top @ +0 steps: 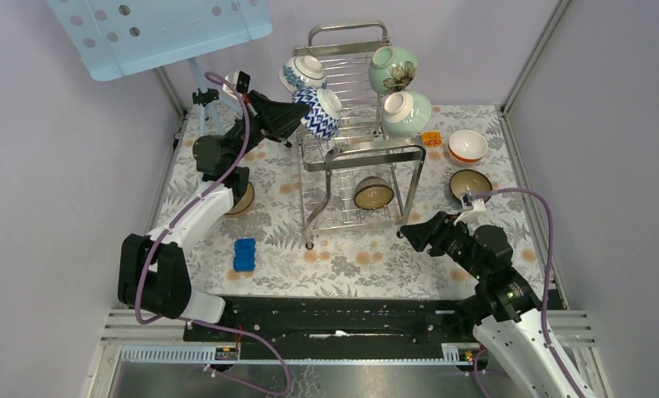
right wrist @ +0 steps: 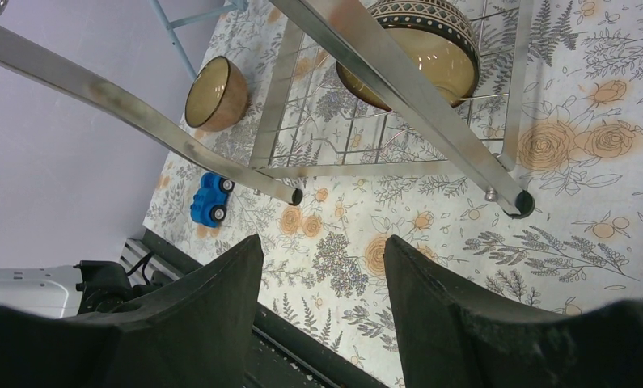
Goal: Unload the bowls from the dish rack
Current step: Pick up the bowl from the dish rack, then place the bowl at the center of the board.
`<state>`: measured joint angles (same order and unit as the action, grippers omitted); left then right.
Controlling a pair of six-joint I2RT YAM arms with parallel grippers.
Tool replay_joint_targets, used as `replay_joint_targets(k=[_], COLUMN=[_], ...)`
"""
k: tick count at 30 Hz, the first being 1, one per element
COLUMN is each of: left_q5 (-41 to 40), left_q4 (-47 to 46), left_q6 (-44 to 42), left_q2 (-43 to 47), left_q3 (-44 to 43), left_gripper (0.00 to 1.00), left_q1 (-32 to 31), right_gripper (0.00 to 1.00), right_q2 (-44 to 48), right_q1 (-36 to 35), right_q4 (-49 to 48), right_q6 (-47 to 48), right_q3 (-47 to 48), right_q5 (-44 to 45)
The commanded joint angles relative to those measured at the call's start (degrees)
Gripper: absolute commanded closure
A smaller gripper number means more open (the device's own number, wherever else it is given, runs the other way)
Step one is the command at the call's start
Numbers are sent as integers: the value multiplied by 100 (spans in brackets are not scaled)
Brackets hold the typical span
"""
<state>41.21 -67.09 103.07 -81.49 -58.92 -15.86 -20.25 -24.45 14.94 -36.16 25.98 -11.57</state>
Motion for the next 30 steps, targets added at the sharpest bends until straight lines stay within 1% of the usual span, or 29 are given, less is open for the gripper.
replay_joint_targets(k=[1,4,10,14,17,20,22,25,28,30], left_q5=[-419,-406,-435,-632,-638,-702,-908,-1314,-1672,-2061], left_q4=[-338,-169,1095,1917,2799,3803,4703,5800,6845,7534], left_q6=[-120,-270,-1338,-2051,-2717,-3552,-4246,-5091,-5806,-6236], left_q2=[188,368,1007,1434,1668,1977,2235,2587,2842,2936], left_q3=[-548,-756,-1174,-1341,-1544,-1661,-1730,-1759,-1834,-1933], left_gripper=[100,100,100,100,100,100,100,100,100,100], left_q1=[-59,-144,-339,-575,-865,-1245,-1549,-2023,-2570,-2908], right_gripper=[36,36,36,35,32,24,21,17,16,15], right_q2=[69,60,39,6,-51,-353,-598,-890,-901,-785], right_q1=[-40,-42,-43,-40,-38,-43,-43,-40,-43,-36], right_q4=[17,54,27,-21,-137,-68,211,741,948,990], right_q6=[-14,10,30,-72,-204,-272,-367,-189,-42,30], right_q3=[87,105,88,92,113,246,416,759,837,780], right_q5=[13,38,27,-68,-302,-618,-518,-436,-423,-324])
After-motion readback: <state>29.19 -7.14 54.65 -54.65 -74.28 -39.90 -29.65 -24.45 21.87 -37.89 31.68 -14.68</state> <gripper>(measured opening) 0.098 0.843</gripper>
